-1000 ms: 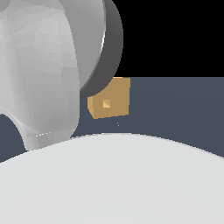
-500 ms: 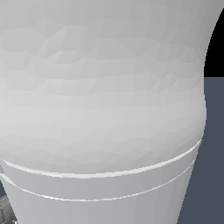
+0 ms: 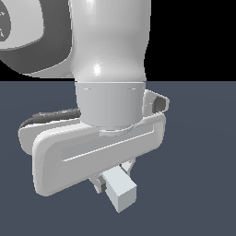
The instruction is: Insert the peg into the horizontal hole in a box.
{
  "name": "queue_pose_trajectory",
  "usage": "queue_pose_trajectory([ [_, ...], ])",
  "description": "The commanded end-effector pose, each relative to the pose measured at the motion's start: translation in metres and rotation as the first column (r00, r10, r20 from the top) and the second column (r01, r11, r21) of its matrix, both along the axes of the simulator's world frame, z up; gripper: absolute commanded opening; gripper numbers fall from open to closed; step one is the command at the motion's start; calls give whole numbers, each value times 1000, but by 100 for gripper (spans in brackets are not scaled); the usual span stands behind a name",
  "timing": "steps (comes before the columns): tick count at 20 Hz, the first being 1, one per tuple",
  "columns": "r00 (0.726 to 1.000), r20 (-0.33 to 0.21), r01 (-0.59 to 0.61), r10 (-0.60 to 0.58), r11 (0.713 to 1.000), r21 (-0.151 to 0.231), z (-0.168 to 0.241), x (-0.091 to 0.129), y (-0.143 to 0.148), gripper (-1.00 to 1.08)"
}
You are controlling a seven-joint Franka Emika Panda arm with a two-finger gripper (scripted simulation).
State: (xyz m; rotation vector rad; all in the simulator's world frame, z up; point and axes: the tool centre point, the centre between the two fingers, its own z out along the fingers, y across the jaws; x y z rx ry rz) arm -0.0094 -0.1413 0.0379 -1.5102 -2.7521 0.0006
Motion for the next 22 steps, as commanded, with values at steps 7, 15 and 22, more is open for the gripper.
queue_pose_trajectory([
  [7, 996, 2, 87, -87, 996, -1, 13, 6, 86, -100],
  [15, 987, 2, 160, -160, 987, -1, 23, 19, 159, -100],
  [22, 980, 2, 200, -200, 980, -1, 29, 30, 199, -100],
])
